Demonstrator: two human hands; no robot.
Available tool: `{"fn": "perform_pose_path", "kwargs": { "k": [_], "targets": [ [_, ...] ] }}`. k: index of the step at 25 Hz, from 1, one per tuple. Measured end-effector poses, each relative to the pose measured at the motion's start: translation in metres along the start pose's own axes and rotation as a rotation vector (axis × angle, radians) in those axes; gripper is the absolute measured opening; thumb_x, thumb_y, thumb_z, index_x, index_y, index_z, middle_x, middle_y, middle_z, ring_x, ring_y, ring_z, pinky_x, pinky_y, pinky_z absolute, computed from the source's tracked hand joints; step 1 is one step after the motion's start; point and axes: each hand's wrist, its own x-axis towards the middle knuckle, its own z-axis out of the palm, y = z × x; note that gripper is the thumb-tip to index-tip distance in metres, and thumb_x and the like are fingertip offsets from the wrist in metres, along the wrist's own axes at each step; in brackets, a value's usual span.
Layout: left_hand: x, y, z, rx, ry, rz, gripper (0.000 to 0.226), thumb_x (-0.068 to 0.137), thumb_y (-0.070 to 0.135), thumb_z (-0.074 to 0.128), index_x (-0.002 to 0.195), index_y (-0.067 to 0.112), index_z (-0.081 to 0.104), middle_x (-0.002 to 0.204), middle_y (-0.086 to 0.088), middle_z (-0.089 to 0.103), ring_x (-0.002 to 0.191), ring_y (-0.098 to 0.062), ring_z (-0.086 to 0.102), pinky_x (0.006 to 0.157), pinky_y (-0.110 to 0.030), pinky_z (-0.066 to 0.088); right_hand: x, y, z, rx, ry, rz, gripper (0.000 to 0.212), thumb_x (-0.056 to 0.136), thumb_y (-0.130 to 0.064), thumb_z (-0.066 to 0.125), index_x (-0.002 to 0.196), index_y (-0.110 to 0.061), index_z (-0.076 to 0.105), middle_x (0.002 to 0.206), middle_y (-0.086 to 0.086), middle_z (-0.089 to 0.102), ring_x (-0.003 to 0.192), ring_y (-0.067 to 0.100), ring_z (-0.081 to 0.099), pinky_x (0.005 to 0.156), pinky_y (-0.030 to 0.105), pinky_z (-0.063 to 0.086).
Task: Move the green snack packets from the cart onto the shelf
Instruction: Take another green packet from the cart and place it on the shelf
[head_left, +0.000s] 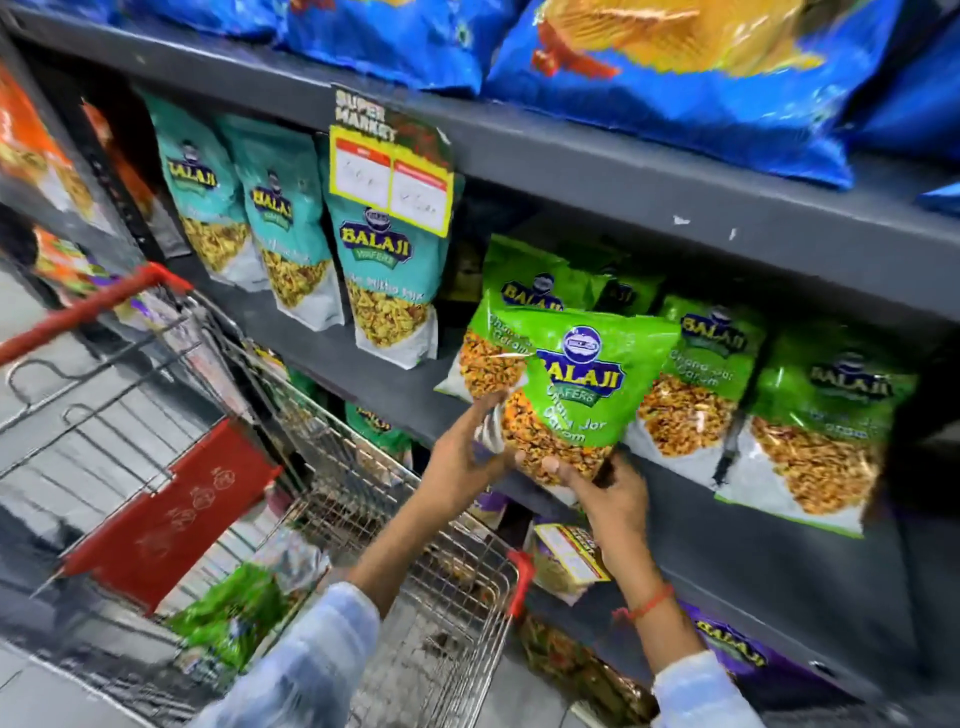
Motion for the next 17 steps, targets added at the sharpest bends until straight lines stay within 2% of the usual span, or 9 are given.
{"fn": "perform_pose_path", "kwargs": {
  "k": [2, 5, 7, 9, 12, 13, 14, 16, 17],
  "targets": [
    [0.016, 0.001, 0.024, 0.026, 0.007, 0.005, 0.07, 0.074, 0.029, 0.065, 0.137, 0.014, 0.039, 0.139, 0.0, 0.05, 0.129, -0.013, 0.045, 0.103, -0.031, 0.04, 0.012, 0.005, -0.012, 0.059, 0.07, 0.046, 0.043, 0.058, -0.038, 0.084, 0.095, -0.033, 0.062, 0.101, 0.005, 0.071, 0.1, 0.025, 0.066, 0.09, 0.045, 0.052],
    [0.032, 0.004, 0.052, 0.066, 0.006, 0.031, 0.071, 0.074, 0.024, 0.065, 0.137, 0.008, 0.037, 0.139, -0.013, 0.05, 0.127, -0.025, 0.048, 0.094, -0.025, 0.04, 0.026, 0.017, -0.028, 0.063, 0.089, 0.004, 0.054, 0.055, -0.059, 0.078, 0.1, -0.035, 0.061, 0.099, -0.004, 0.07, 0.095, 0.018, 0.064, 0.093, 0.049, 0.05],
    [0.036, 0.003, 0.064, 0.109, 0.032, 0.04, 0.068, 0.076, 0.015, 0.068, 0.136, 0.004, 0.037, 0.14, -0.018, 0.048, 0.128, -0.029, 0.047, 0.092, -0.022, 0.037, 0.029, 0.022, -0.031, 0.057, 0.112, 0.011, 0.055, 0.059, -0.057, 0.076, 0.105, -0.032, 0.06, 0.104, -0.006, 0.069, 0.096, 0.012, 0.064, 0.091, 0.041, 0.051],
    [0.03, -0.002, 0.071, 0.099, 0.06, 0.039, 0.066, 0.077, 0.012, 0.069, 0.135, 0.004, 0.038, 0.141, -0.017, 0.047, 0.131, -0.025, 0.043, 0.098, -0.018, 0.032, 0.027, 0.021, -0.031, 0.053, 0.132, 0.007, 0.061, 0.065, -0.045, 0.077, 0.117, -0.021, 0.056, 0.118, 0.007, 0.066, 0.105, 0.012, 0.063, 0.093, 0.03, 0.051],
    [0.0, -0.011, 0.068, -0.041, 0.109, -0.048, 0.062, 0.079, 0.022, 0.069, 0.134, 0.018, 0.041, 0.142, -0.003, 0.047, 0.127, -0.006, 0.04, 0.099, -0.008, 0.034, 0.008, 0.018, -0.025, -0.01, 0.367, -0.061, 0.077, 0.066, -0.047, 0.076, 0.125, -0.007, 0.049, 0.127, 0.021, 0.053, 0.115, 0.021, 0.056, 0.103, 0.033, 0.046],
    [-0.011, -0.015, 0.064, -0.084, 0.135, -0.071, 0.059, 0.08, 0.024, 0.068, 0.133, 0.022, 0.042, 0.141, 0.002, 0.048, 0.126, -0.004, 0.043, 0.1, -0.011, 0.039, -0.002, 0.015, -0.021, -0.055, 0.421, -0.132, 0.071, 0.068, -0.04, 0.076, 0.124, -0.004, 0.05, 0.123, 0.022, 0.052, 0.112, 0.021, 0.055, 0.103, 0.028, 0.046],
    [-0.022, -0.022, 0.059, -0.11, 0.172, -0.098, 0.055, 0.081, 0.027, 0.066, 0.131, 0.025, 0.045, 0.138, 0.005, 0.05, 0.124, -0.006, 0.047, 0.101, -0.021, 0.044, -0.013, 0.011, -0.013, -0.087, 0.424, -0.204, 0.063, 0.072, -0.031, 0.075, 0.123, -0.002, 0.051, 0.118, 0.02, 0.051, 0.108, 0.02, 0.055, 0.101, 0.025, 0.045],
    [-0.046, -0.036, 0.044, -0.155, 0.27, -0.174, 0.045, 0.082, 0.025, 0.066, 0.124, 0.027, 0.05, 0.129, 0.006, 0.058, 0.117, -0.011, 0.056, 0.097, -0.038, 0.052, -0.033, 0.005, 0.012, -0.103, 0.332, -0.289, 0.053, 0.076, -0.021, 0.072, 0.121, -0.002, 0.052, 0.114, 0.013, 0.05, 0.104, 0.018, 0.056, 0.099, 0.024, 0.044],
    [-0.056, -0.043, 0.036, -0.189, 0.319, -0.22, 0.04, 0.082, 0.022, 0.066, 0.119, 0.027, 0.052, 0.124, 0.004, 0.061, 0.112, -0.014, 0.059, 0.092, -0.041, 0.054, -0.04, 0.006, 0.027, -0.113, 0.276, -0.318, 0.049, 0.078, -0.019, 0.071, 0.12, -0.002, 0.053, 0.113, 0.011, 0.05, 0.102, 0.017, 0.057, 0.098, 0.021, 0.044]
  ]
}}
